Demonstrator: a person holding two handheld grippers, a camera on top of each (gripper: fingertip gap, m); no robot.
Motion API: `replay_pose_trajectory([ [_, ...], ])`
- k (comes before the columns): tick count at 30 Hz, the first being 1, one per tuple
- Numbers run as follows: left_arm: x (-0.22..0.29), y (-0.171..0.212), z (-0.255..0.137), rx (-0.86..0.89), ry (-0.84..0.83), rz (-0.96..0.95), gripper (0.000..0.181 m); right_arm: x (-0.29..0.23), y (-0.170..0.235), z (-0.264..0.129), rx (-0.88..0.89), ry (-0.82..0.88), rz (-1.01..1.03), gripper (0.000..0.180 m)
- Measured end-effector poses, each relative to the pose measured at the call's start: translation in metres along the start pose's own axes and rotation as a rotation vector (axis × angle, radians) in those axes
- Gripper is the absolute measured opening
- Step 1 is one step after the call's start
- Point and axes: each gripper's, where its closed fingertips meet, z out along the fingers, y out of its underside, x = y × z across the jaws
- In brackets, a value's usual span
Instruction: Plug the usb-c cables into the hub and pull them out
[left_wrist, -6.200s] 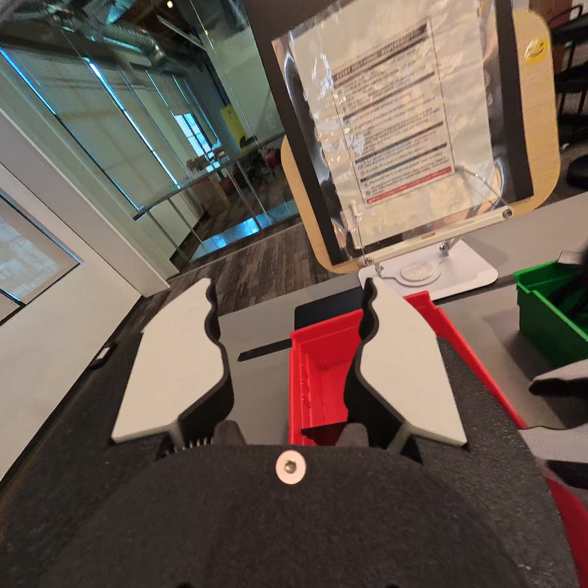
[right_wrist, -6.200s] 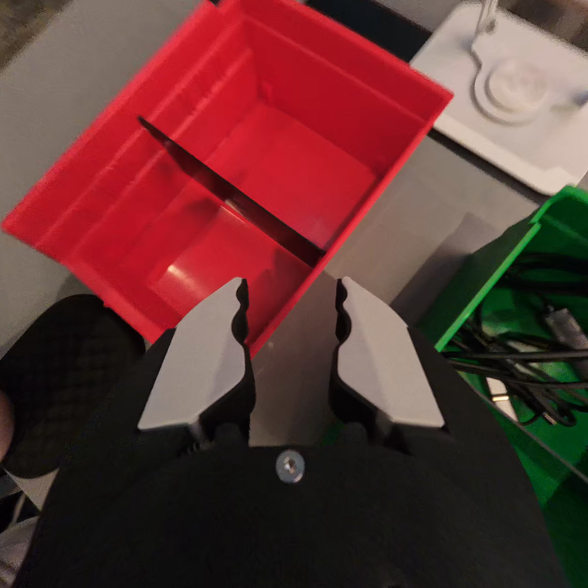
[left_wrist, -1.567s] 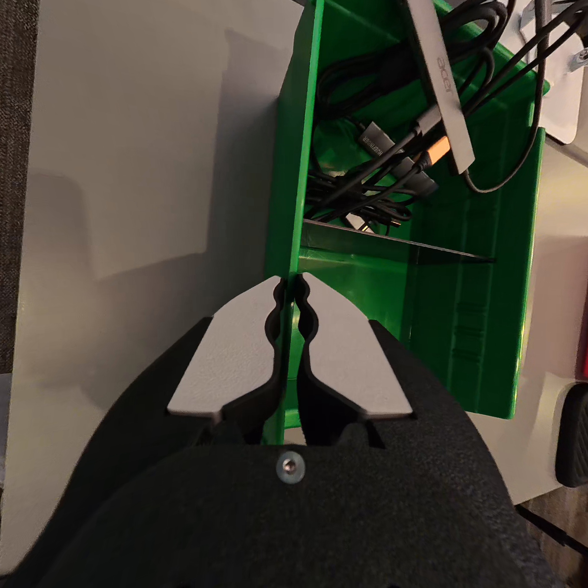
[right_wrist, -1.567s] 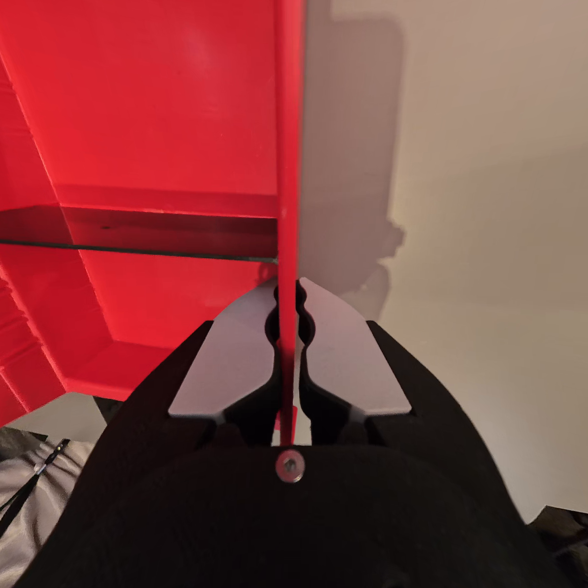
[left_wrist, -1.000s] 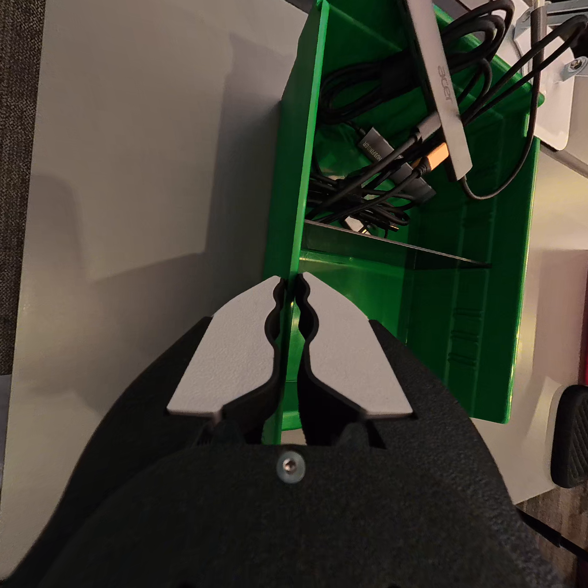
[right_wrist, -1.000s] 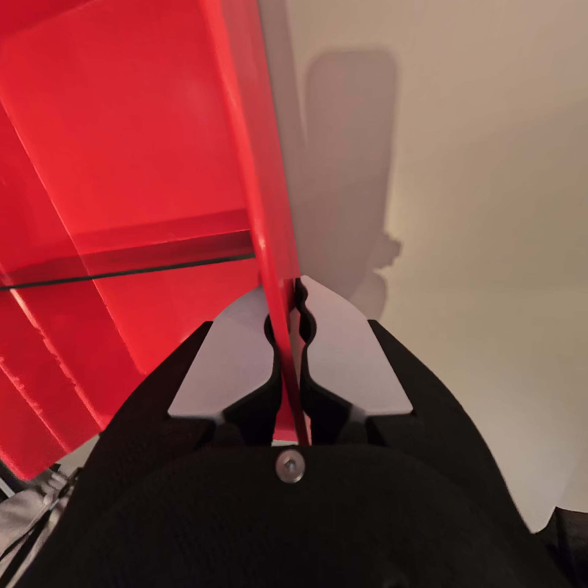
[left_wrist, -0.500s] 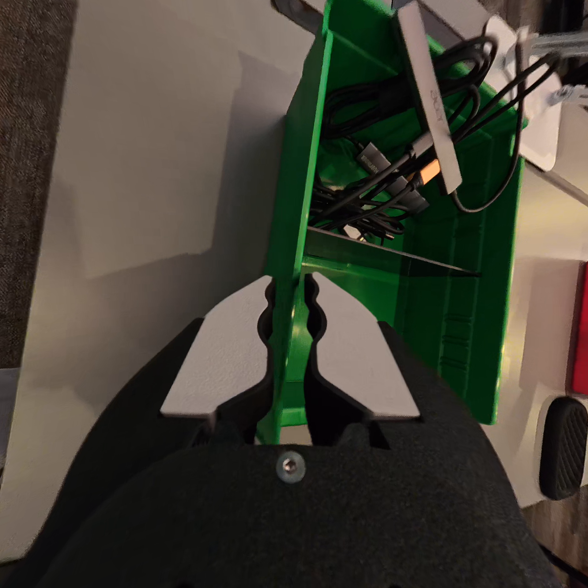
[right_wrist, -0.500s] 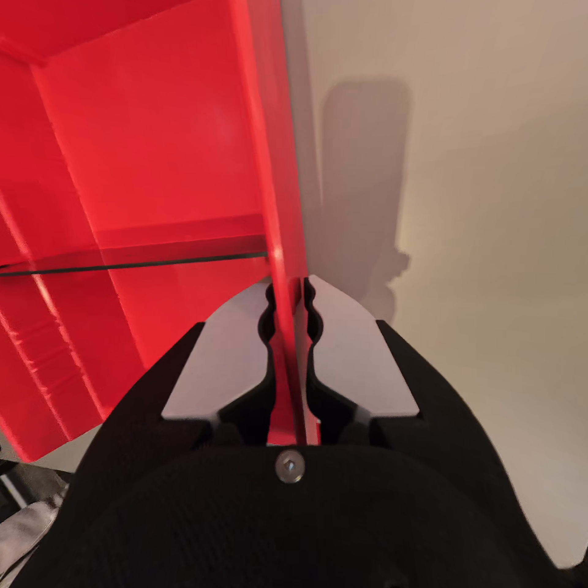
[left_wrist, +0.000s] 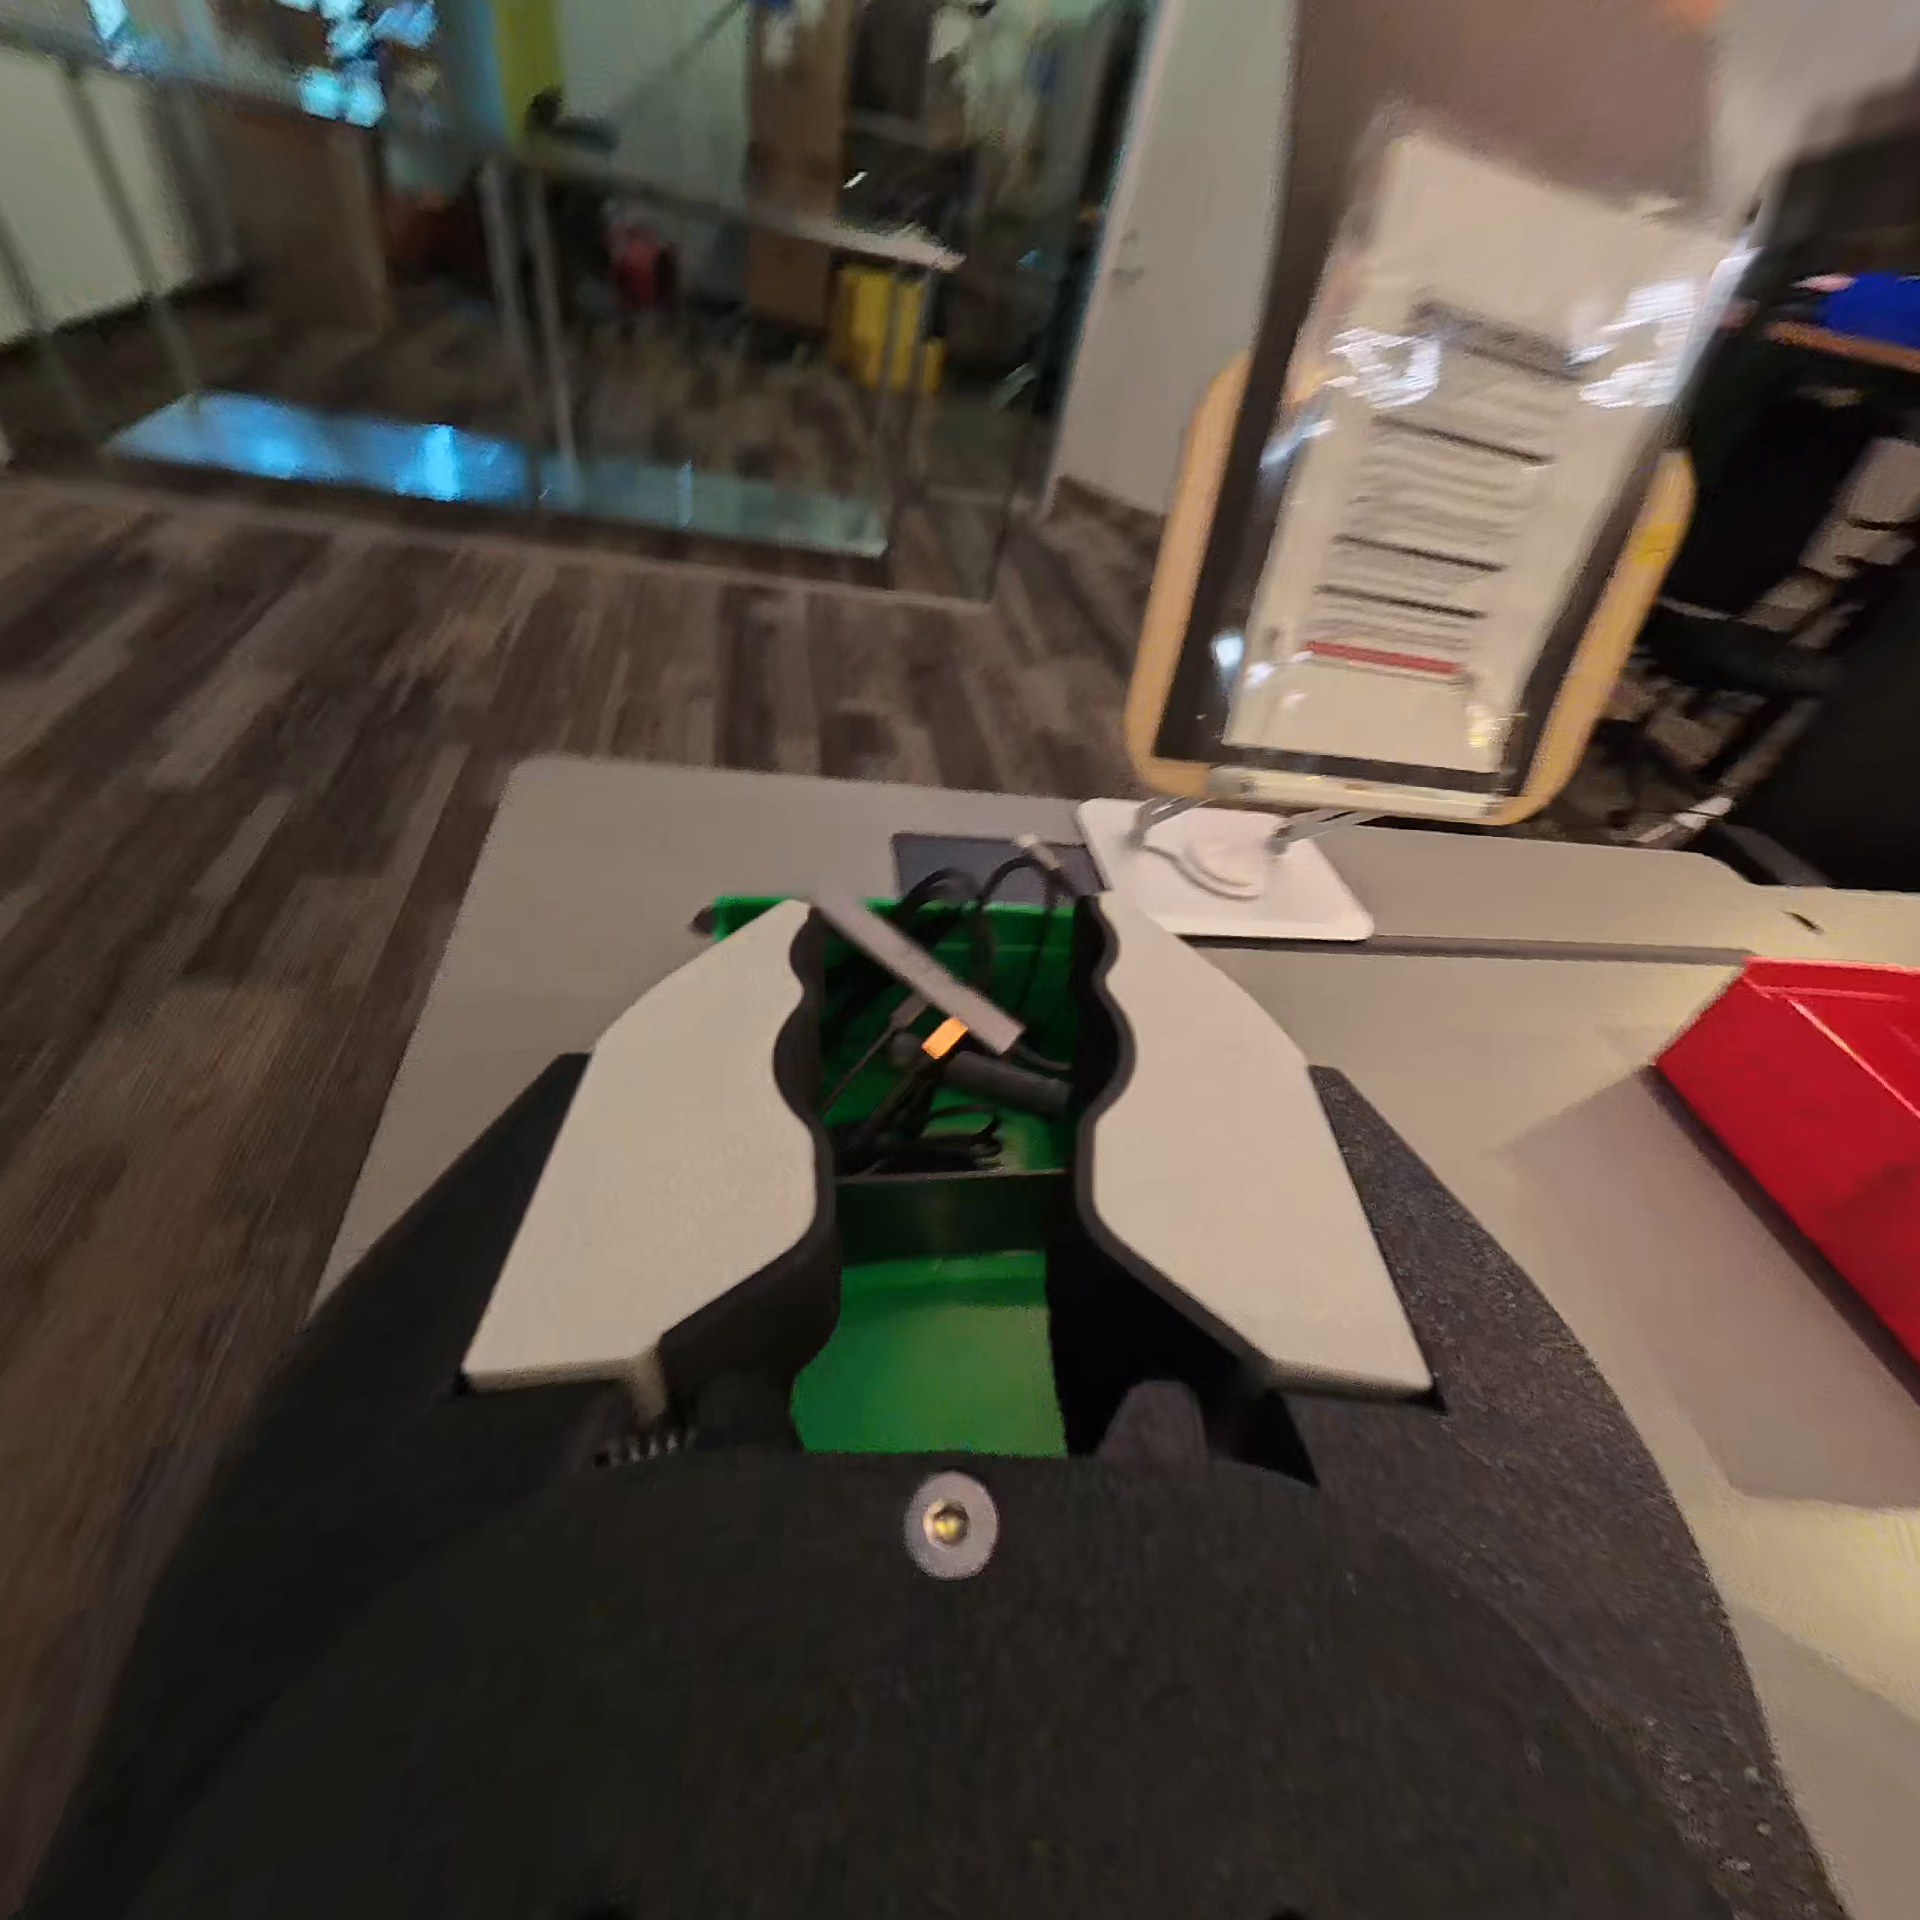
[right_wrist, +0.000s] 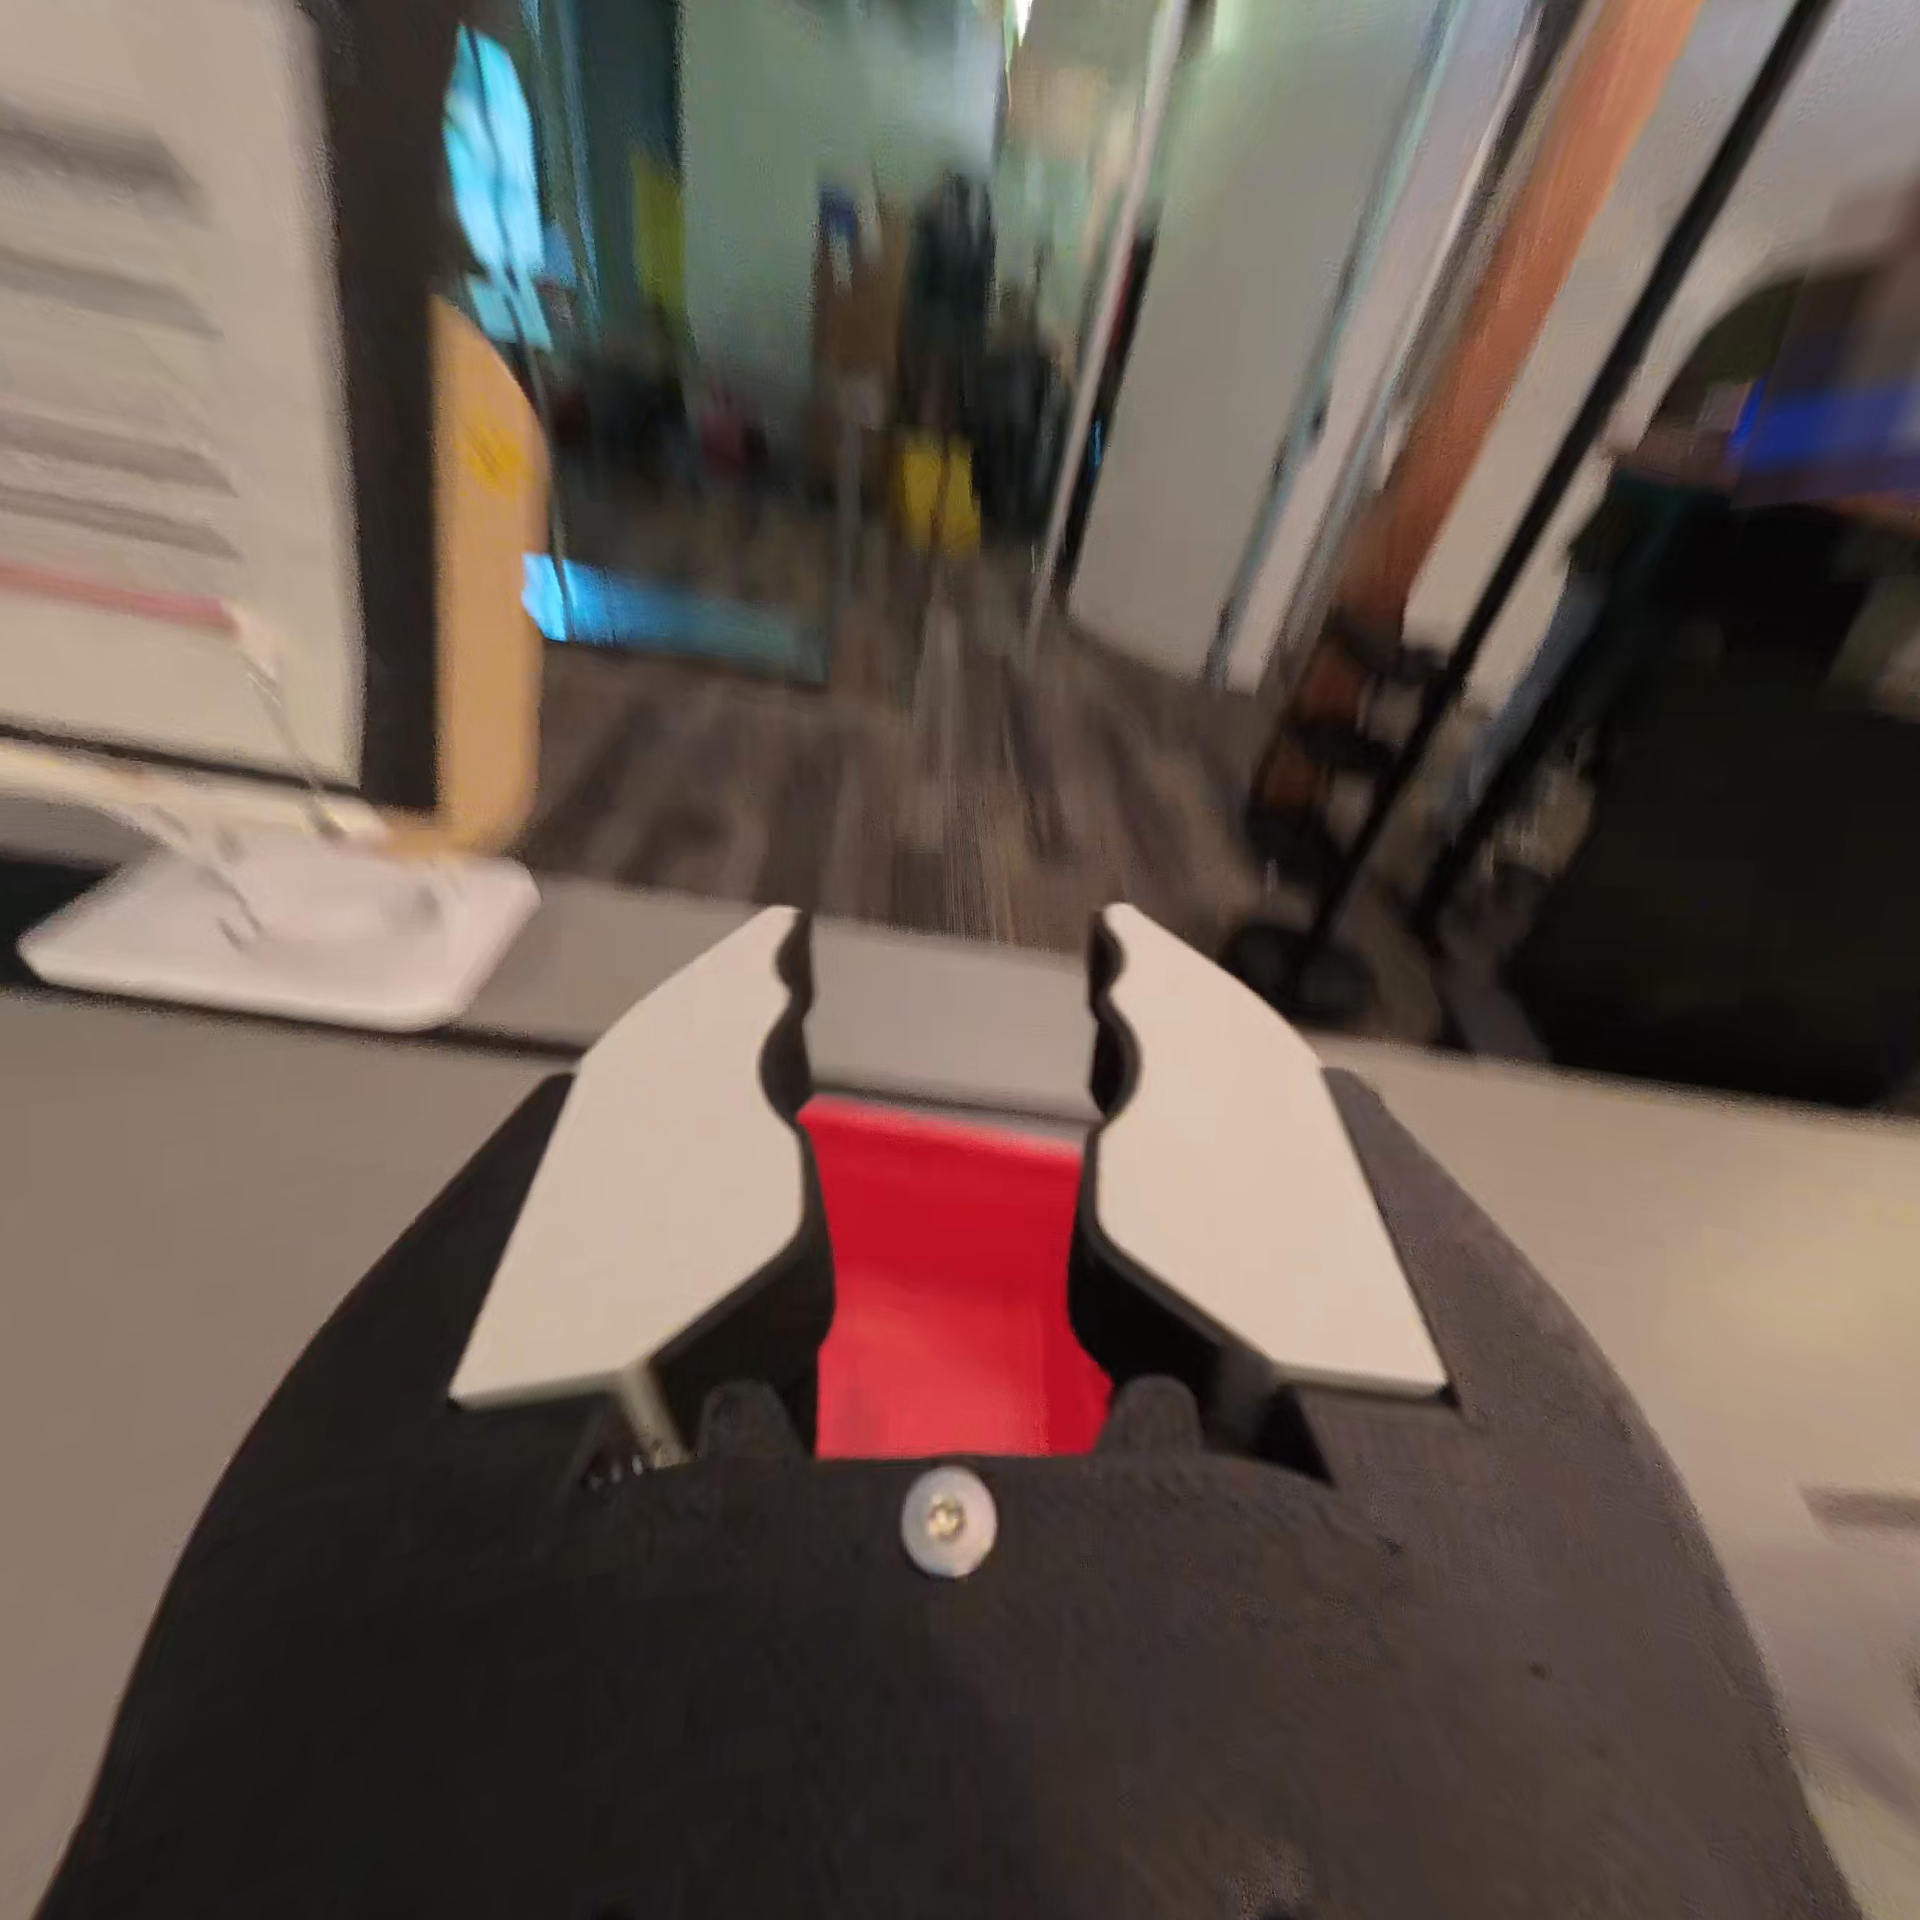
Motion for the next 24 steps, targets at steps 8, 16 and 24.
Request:
replay_pose_trajectory([
  [8, 0.042, 0.009, 0.012, -0.041, 0.124, 0.171, 0.05, -0.134, -0.115, -0.057, 0.572, -0.192, -0.057, 0.055],
  [16, 0.012, 0.086, 0.095, -0.44, -0.072, 0.543, 0.053, -0.168, -0.086, -0.03, 0.527, -0.252, -0.204, 0.046],
  [24, -0.007, 0.147, 0.151, -0.663, -0.111, 0.705, 0.075, -0.179, -0.045, 0.009, 0.358, -0.369, -0.162, 0.046],
])
